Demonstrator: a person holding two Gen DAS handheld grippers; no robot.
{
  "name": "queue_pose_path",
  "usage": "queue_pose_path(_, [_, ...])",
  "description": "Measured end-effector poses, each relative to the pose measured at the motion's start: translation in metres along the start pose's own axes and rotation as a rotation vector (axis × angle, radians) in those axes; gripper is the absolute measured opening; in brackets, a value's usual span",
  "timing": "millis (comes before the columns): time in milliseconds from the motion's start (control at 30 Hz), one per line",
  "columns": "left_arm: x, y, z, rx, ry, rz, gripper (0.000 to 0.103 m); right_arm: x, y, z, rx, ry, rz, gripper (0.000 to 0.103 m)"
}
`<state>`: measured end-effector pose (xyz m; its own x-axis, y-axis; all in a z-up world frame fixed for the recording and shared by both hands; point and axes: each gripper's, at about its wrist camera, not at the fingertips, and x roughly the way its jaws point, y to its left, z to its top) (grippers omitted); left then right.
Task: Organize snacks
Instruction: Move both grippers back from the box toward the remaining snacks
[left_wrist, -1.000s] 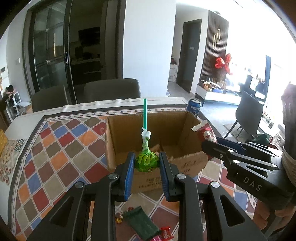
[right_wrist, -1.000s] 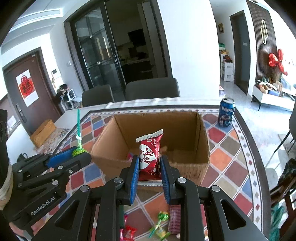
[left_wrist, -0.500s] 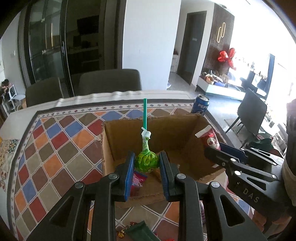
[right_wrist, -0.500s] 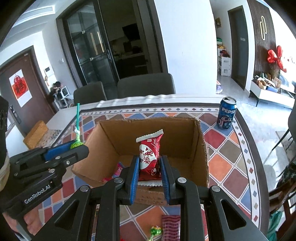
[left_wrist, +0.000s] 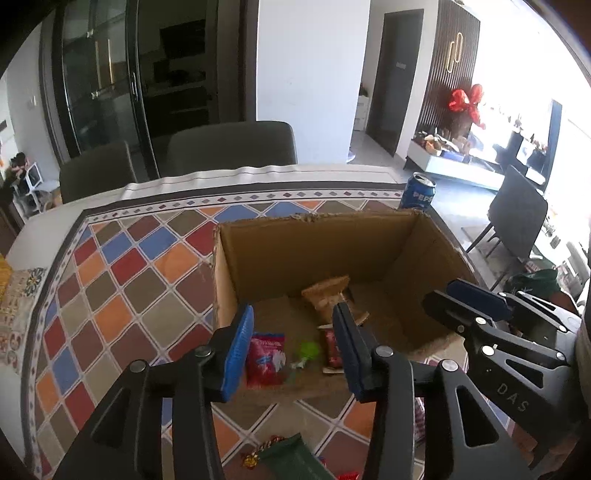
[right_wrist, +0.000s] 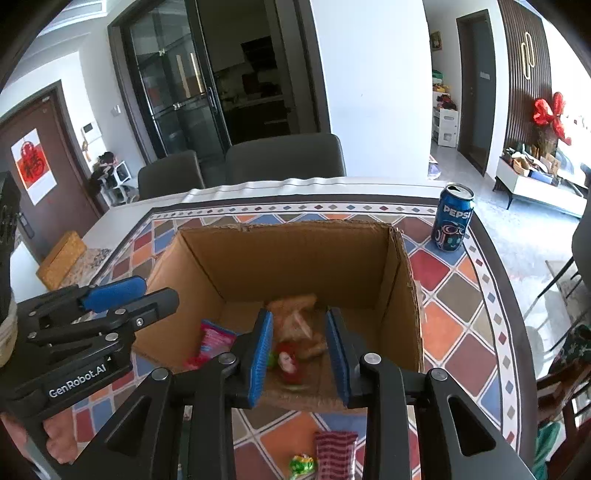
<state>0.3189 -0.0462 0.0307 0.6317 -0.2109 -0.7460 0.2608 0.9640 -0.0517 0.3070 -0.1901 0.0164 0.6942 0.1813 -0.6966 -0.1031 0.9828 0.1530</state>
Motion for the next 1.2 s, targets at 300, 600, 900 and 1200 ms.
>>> queue_pose_path(300, [-0.021,-0.004,-0.02,-0.002,0.012,0.028,0.052,-0.023,0.005,-0.012,-0.002,-0.016,0.021,0.031])
queue_pose_path(600, [-0.035,-0.009,-0.045,-0.005,0.014,0.03,0.054,-0.031,0.003,-0.036,0.012,0.006,0.051,0.031])
queue_pose_path(900, [-0.026,-0.009,-0.073,-0.031,0.067,0.022,0.056,-0.029,0.002,-0.062,0.016,0.042,0.057,0.031])
queue_pose_path(1200, [-0.003,-0.013,-0.101,-0.043,0.154,0.011,0.056,-0.015,-0.004,-0.092,0.044,0.112,0.064,0.031])
